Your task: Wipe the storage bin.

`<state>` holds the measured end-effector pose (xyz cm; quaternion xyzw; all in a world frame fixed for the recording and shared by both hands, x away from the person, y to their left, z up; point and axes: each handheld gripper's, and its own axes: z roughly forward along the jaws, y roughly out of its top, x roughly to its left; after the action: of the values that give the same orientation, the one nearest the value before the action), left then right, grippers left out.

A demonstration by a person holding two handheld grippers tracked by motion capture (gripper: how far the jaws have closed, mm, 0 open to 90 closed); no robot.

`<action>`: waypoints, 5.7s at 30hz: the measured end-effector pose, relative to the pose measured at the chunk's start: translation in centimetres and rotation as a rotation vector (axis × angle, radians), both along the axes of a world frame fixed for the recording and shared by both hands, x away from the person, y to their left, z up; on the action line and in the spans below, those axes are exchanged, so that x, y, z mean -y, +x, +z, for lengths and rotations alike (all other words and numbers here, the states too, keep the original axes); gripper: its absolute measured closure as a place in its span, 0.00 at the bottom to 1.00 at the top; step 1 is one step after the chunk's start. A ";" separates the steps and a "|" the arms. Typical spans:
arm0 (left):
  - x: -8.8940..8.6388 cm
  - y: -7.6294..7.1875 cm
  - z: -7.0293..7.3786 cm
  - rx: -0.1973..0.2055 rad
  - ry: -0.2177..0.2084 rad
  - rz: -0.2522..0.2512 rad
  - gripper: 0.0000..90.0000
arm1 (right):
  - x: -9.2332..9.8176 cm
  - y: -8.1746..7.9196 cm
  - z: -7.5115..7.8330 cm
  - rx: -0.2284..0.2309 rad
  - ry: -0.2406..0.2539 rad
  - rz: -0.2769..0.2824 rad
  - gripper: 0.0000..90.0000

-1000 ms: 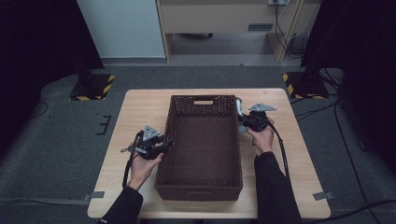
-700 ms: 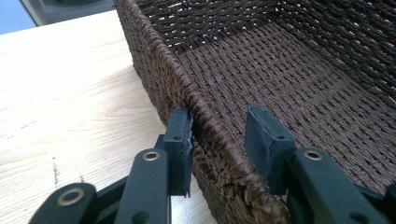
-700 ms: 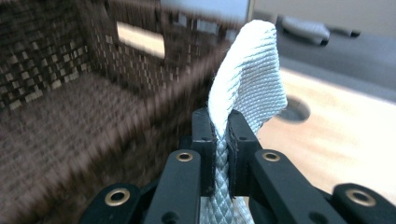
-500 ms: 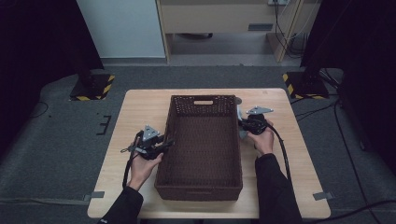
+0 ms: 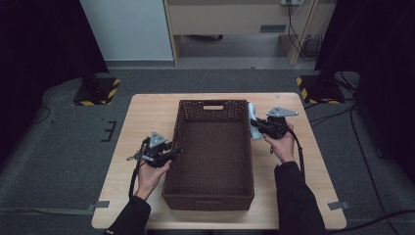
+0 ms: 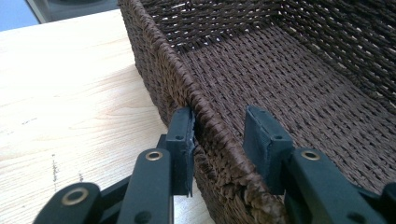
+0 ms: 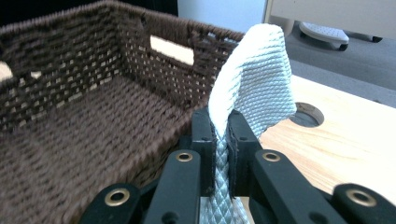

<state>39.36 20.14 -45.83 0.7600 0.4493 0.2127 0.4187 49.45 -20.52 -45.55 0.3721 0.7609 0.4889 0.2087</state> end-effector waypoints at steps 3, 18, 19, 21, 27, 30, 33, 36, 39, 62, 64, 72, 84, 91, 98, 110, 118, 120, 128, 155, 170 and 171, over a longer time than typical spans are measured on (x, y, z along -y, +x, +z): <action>0.0 0.1 0.0 0.001 -0.005 0.004 0.70 | 0.0 -0.1 -0.6 -0.024 -0.038 -0.003 0.94; 0.1 0.5 -0.2 0.001 -0.036 0.007 0.69 | -0.1 -0.4 -4.8 -0.125 -0.114 -0.014 0.94; 0.1 0.5 -0.2 0.001 -0.036 0.008 0.68 | 0.0 -0.6 -3.9 -0.101 -0.097 -0.016 0.94; 0.1 0.5 -0.1 0.007 -0.028 0.014 0.65 | 0.3 -1.2 -1.8 -0.040 -0.063 -0.007 0.94; -0.2 0.1 0.5 0.029 -0.037 0.016 0.56 | 0.1 -2.1 -0.1 -0.009 -0.076 0.019 0.94; -0.5 -0.5 1.2 0.044 -0.037 0.006 0.54 | 0.0 -2.1 -1.7 -0.050 -0.101 0.014 0.94; -0.8 -1.2 1.3 0.049 0.000 -0.006 0.56 | 0.0 -2.2 -3.5 -0.097 -0.125 0.010 0.94; -1.1 -1.9 1.0 0.036 -0.028 -0.017 0.58 | -0.1 -2.3 -5.3 -0.144 -0.147 0.005 0.94; -1.1 -2.2 1.0 0.027 -0.037 -0.029 0.61 | -0.4 -2.3 -5.6 -0.164 -0.152 0.004 0.94; 0.2 -1.6 0.2 0.004 0.010 0.024 0.72 | -0.1 -3.4 -5.6 -0.163 -0.146 0.027 0.94; 0.2 -1.3 0.2 0.001 0.008 0.022 0.72 | -0.1 -3.4 -5.8 -0.180 -0.139 0.029 0.94; 0.1 -0.9 0.2 -0.001 -0.006 0.008 0.70 | 1.0 -4.4 -1.7 -0.049 0.001 0.019 0.94; -1.0 -2.4 1.5 0.018 -0.031 -0.030 0.56 | 0.6 -4.9 -3.4 -0.131 -0.090 0.035 0.94; -1.3 -3.0 0.6 -0.018 -0.057 -0.045 0.56 | 0.1 -4.7 -5.7 -0.215 -0.128 0.036 0.94; -0.5 -2.9 0.3 -0.053 -0.022 -0.029 0.65 | 1.1 -5.3 -2.4 -0.112 -0.046 0.038 0.94; -0.2 -2.9 0.3 -0.024 -0.028 0.039 0.71 | 0.9 -6.2 -2.7 -0.124 -0.057 0.062 0.94; 0.2 -2.2 0.2 -0.019 -0.031 0.061 0.71 | 0.4 -5.2 -5.6 -0.223 -0.104 0.046 0.94; 0.3 -2.0 0.2 -0.017 -0.029 0.063 0.71 | 0.4 -5.3 -4.9 -0.203 -0.108 0.048 0.94; 0.0 -1.8 0.2 -0.001 -0.030 0.056 0.57 | 1.2 -6.8 -0.8 -0.055 0.012 0.087 0.94; -0.1 -3.1 0.5 -0.092 -0.041 -0.017 0.73 | 1.2 -8.1 -0.6 -0.045 -0.013 0.113 0.94; -0.2 -1.8 0.6 -0.098 -0.041 0.006 0.78 | 0.2 -7.0 -5.4 -0.214 -0.130 0.081 0.94; -0.1 -1.7 0.6 -0.098 -0.045 0.010 0.78 | 0.4 -7.0 -4.8 -0.188 -0.114 0.074 0.94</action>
<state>37.66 20.24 -45.22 0.7578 0.4775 0.1673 0.4120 42.46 -20.87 -50.32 0.3755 0.8169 0.4150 0.1392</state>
